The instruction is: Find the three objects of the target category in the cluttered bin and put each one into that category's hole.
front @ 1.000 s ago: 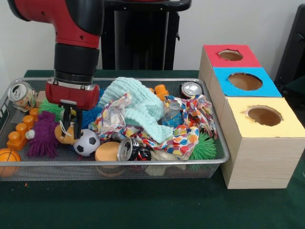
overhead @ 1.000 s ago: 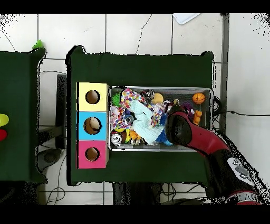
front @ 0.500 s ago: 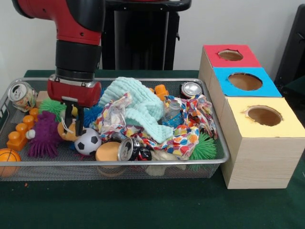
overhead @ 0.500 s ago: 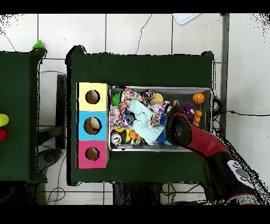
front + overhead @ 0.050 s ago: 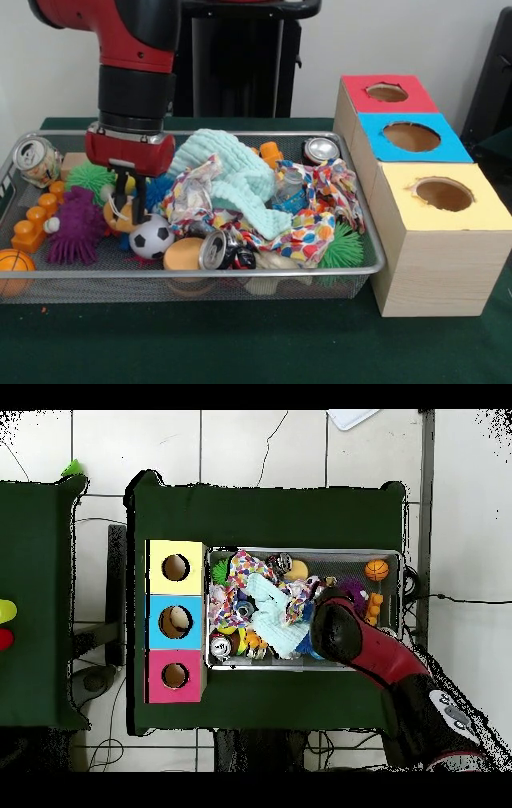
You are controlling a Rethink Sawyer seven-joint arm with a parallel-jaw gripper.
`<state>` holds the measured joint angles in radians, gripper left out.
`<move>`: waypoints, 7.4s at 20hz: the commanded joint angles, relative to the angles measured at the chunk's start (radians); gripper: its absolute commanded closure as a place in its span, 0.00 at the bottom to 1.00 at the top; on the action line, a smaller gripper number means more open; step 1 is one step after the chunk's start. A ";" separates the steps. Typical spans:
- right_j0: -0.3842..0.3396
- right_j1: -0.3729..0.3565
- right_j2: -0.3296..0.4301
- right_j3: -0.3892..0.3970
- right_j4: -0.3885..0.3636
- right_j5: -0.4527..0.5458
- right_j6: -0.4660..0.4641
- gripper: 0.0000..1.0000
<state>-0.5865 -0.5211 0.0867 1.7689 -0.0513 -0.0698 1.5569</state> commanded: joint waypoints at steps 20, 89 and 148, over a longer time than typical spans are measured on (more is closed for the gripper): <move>0.130 0.017 -0.006 0.199 0.176 0.164 0.258 1.00; 0.454 0.009 0.042 0.294 0.786 0.041 0.405 1.00; 0.477 -0.295 -0.072 0.394 0.764 0.548 0.482 1.00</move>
<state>-0.0660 -0.7887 0.0410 2.0579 0.7917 0.3179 1.9260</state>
